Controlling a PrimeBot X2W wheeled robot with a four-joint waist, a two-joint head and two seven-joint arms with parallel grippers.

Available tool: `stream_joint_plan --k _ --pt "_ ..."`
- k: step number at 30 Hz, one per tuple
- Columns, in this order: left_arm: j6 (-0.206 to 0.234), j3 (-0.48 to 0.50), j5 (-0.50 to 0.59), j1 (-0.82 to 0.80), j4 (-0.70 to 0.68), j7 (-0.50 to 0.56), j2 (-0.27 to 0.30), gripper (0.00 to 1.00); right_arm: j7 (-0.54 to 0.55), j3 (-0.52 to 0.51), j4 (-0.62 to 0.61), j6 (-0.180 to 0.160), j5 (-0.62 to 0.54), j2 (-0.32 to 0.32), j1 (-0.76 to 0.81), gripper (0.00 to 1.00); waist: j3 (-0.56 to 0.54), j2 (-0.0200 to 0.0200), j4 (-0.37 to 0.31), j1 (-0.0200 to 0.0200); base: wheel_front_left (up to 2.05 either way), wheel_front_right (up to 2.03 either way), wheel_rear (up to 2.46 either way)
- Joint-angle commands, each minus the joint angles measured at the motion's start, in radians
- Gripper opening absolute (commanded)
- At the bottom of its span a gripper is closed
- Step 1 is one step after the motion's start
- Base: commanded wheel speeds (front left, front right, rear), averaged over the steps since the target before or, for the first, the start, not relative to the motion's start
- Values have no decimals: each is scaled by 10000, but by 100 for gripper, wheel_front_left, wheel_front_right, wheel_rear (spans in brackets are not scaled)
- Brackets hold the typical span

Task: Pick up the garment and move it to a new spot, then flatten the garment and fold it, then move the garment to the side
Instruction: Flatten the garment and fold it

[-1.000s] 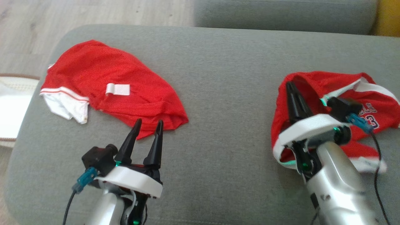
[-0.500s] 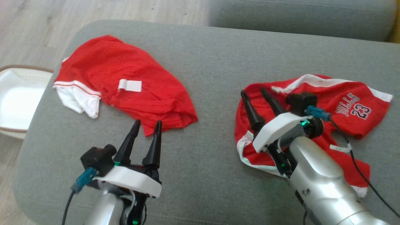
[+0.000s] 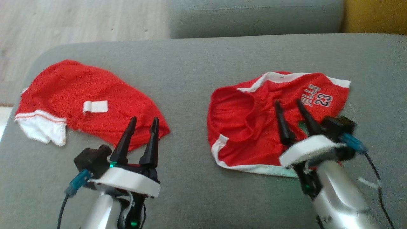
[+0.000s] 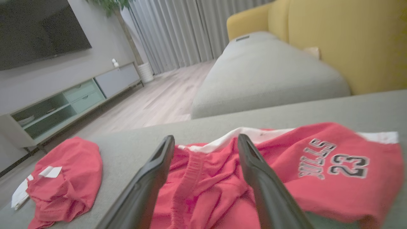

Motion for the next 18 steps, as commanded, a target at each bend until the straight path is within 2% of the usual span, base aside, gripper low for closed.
stream_joint_plan --k 1,7,11,18 --pt "3 348 84 -200 -411 -61 24 100 -137 -413 -1168 75 -487 45 388 100 -127 0 -356 0 0 0 0" --pt "-57 336 184 -139 -347 -61 24 100 -141 -1873 -3721 75 -1488 62 2417 100 -97 0 -806 0 0 0 0" --pt "-119 341 263 -112 -214 -61 24 100 -141 -2359 -4359 75 -1475 68 3157 100 -68 0 -968 0 0 0 0" --pt "-223 196 377 -196 63 -61 24 100 -142 -2588 -4625 75 -974 72 3828 100 99 0 -1215 0 0 0 0"
